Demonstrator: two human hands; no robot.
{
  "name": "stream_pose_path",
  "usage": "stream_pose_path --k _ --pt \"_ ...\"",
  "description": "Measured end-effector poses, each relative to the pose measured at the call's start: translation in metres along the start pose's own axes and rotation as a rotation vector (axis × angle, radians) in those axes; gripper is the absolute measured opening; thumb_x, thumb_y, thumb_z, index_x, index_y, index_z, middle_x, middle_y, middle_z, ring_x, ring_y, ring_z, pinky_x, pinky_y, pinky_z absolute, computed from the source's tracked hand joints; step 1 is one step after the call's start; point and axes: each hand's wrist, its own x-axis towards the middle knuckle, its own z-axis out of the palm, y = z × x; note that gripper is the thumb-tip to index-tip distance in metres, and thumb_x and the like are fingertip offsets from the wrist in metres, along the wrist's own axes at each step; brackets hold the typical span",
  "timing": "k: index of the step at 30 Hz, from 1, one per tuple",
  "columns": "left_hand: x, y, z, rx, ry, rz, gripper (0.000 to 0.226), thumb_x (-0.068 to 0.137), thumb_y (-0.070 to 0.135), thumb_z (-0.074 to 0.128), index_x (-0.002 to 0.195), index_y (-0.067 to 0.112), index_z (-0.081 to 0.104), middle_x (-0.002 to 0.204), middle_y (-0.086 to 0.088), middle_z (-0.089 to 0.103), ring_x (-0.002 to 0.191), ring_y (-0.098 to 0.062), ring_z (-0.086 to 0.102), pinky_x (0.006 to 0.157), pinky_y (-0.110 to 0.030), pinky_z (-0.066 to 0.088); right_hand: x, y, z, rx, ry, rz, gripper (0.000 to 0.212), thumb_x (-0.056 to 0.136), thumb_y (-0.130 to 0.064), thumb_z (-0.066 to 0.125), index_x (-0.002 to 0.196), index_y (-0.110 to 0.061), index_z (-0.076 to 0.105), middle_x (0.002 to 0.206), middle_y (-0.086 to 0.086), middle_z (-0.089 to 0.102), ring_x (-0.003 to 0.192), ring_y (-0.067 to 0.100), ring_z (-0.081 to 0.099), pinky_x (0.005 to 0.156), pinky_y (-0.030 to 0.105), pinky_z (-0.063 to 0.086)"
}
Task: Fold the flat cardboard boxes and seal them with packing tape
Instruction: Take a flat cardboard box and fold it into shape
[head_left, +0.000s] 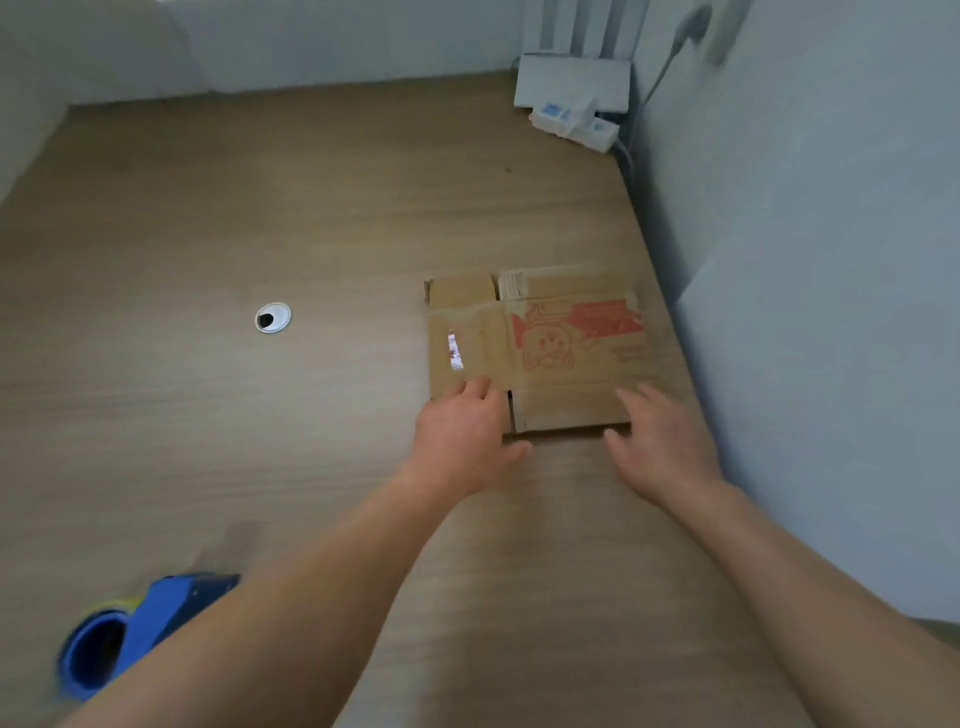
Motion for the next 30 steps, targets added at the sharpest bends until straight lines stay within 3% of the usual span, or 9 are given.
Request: stream_pose_path --k 3,5,8,11,16,19,22,26,30 --pt "0.02 0.003 0.009 0.009 -0.077 -0.061 0.074 0.075 0.064 0.069 0.132 0.025 0.042 0.157 -0.002 0.021 0.146 -0.03 0.018 0.09 -0.047 0.051 0.024 0.021 0.008 -0.039 -0.078 0.094 0.086 0.088 -0.043 0.063 0.157 -0.029 0.015 0.166 0.011 0.01 0.15 0.034 0.017 0.117 0.049 0.028" --pt "0.029 0.001 0.018 -0.003 -0.136 -0.129 0.091 0.071 0.061 0.077 0.141 0.029 0.028 0.163 -0.002 -0.004 0.15 -0.041 0.0 0.097 -0.059 0.047 0.035 0.031 0.013 -0.035 -0.14 0.157 0.097 0.083 -0.037 0.066 0.158 -0.032 0.003 0.165 0.013 -0.002 0.151 0.038 0.009 0.119 0.053 0.026" --pt "0.035 -0.005 0.032 -0.055 -0.193 -0.209 0.109 0.069 0.054 0.083 0.15 0.03 0.013 0.162 -0.004 -0.015 0.146 -0.049 -0.001 0.1 -0.061 0.046 0.043 0.039 0.024 -0.009 -0.194 0.192 0.103 0.082 -0.033 0.067 0.157 -0.033 -0.004 0.164 0.015 0.004 0.151 0.035 0.013 0.117 0.05 0.029" --pt "0.031 -0.008 0.036 -0.095 -0.162 -0.213 0.108 0.073 0.046 0.084 0.152 0.028 0.012 0.163 -0.004 -0.012 0.146 -0.047 0.004 0.103 -0.055 0.047 0.041 0.039 0.033 0.061 -0.123 0.18 0.103 0.08 -0.044 0.071 0.157 -0.033 0.002 0.16 0.016 0.017 0.147 0.034 0.024 0.115 0.045 0.031" --pt "0.007 -0.013 0.028 -0.255 -0.051 -0.233 0.097 0.075 0.044 0.082 0.15 0.029 0.022 0.164 0.003 -0.002 0.148 -0.029 0.012 0.111 -0.045 0.039 0.022 0.034 0.029 0.166 0.026 0.15 0.098 0.08 -0.063 0.069 0.156 -0.034 0.014 0.156 0.012 0.028 0.14 0.032 0.036 0.11 0.043 0.038" --pt "-0.016 -0.008 0.012 -0.406 0.03 -0.233 0.075 0.089 0.038 0.069 0.152 0.024 0.031 0.162 0.001 0.019 0.146 -0.024 0.026 0.115 -0.04 0.034 0.002 0.03 0.018 0.228 0.119 0.06 0.088 0.082 -0.068 0.063 0.153 -0.033 0.026 0.144 0.005 0.037 0.13 0.025 0.044 0.102 0.037 0.042" --pt "-0.038 -0.009 -0.006 -0.449 0.152 -0.205 0.054 0.097 0.034 0.056 0.147 0.019 0.043 0.15 0.002 0.043 0.134 -0.023 0.043 0.108 -0.037 0.04 -0.022 0.017 0.006 0.263 0.257 -0.057 0.076 0.085 -0.069 0.056 0.146 -0.025 0.045 0.119 0.002 0.044 0.113 0.021 0.05 0.088 0.027 0.04" --pt "-0.071 -0.02 -0.029 -0.422 0.185 -0.162 0.056 0.093 0.037 0.063 0.145 0.027 0.044 0.138 0.003 0.054 0.123 -0.022 0.05 0.096 -0.036 0.047 -0.053 0.001 -0.009 0.285 0.448 -0.151 0.077 0.085 -0.076 0.045 0.121 -0.013 0.07 0.097 0.004 0.05 0.09 0.027 0.055 0.076 0.028 0.04" --pt "-0.102 -0.027 -0.065 -0.305 0.294 -0.183 0.044 0.091 0.035 0.06 0.133 0.033 0.048 0.12 0.006 0.061 0.114 -0.025 0.055 0.079 -0.034 0.046 -0.084 -0.024 -0.044 0.375 0.586 -0.152 0.062 0.082 -0.071 0.049 0.1 -0.019 0.078 0.088 0.006 0.061 0.089 0.026 0.058 0.071 0.027 0.036"
